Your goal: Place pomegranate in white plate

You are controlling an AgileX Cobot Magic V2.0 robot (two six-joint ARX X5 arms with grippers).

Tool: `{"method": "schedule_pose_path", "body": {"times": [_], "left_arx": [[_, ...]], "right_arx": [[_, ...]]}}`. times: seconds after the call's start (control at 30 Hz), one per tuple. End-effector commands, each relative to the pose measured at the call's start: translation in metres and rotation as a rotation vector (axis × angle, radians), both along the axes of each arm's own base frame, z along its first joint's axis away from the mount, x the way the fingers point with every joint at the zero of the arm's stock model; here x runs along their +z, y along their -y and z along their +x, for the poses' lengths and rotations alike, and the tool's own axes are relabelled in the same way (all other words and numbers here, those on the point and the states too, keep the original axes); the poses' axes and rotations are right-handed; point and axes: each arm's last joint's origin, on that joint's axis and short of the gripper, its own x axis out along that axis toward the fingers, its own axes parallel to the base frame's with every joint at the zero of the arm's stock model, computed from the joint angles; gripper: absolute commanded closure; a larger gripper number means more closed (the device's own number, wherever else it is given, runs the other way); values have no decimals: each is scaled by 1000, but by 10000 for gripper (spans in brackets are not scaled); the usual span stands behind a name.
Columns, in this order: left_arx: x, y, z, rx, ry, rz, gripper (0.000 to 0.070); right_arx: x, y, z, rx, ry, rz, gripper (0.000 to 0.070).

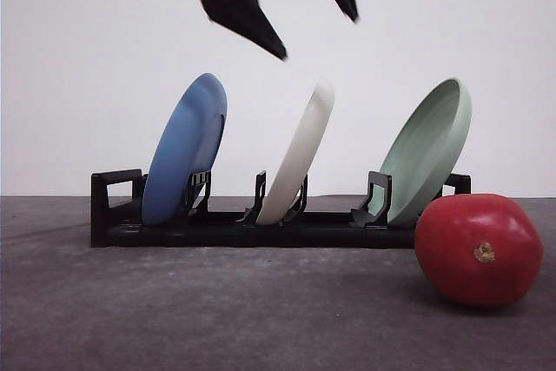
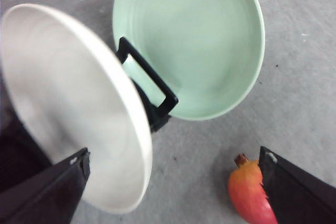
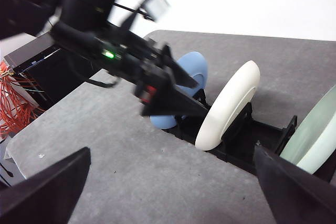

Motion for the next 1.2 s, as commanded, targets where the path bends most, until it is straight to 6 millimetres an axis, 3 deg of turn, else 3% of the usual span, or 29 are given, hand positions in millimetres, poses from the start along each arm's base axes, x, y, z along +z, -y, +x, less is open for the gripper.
{"method": "schedule_pose_path", "body": {"times": [0.0, 0.23, 0.53, 0.63, 0.8, 1.03, 1.13, 1.17], "left_arx": [[-4, 11, 5, 1, 14, -7, 69], [-29, 26, 19, 38, 28, 39, 68], [-41, 33, 27, 38, 33, 34, 90], [-42, 33, 27, 39, 32, 35, 210], [-42, 32, 26, 39, 24, 41, 251], [-46, 30, 24, 38, -10, 72, 581], [-45, 30, 24, 38, -8, 70, 692], [-45, 30, 24, 39, -8, 69, 700]], "right_arx": [[5, 0, -1, 4, 18, 3, 68], [4, 0, -1, 4, 13, 3, 68], [4, 0, -1, 4, 11, 3, 68], [4, 0, -1, 3, 11, 3, 68], [4, 0, -1, 3, 11, 3, 68], [4, 0, -1, 4, 11, 3, 68], [4, 0, -1, 4, 11, 3, 68], [4, 0, -1, 4, 11, 3, 68]]}}
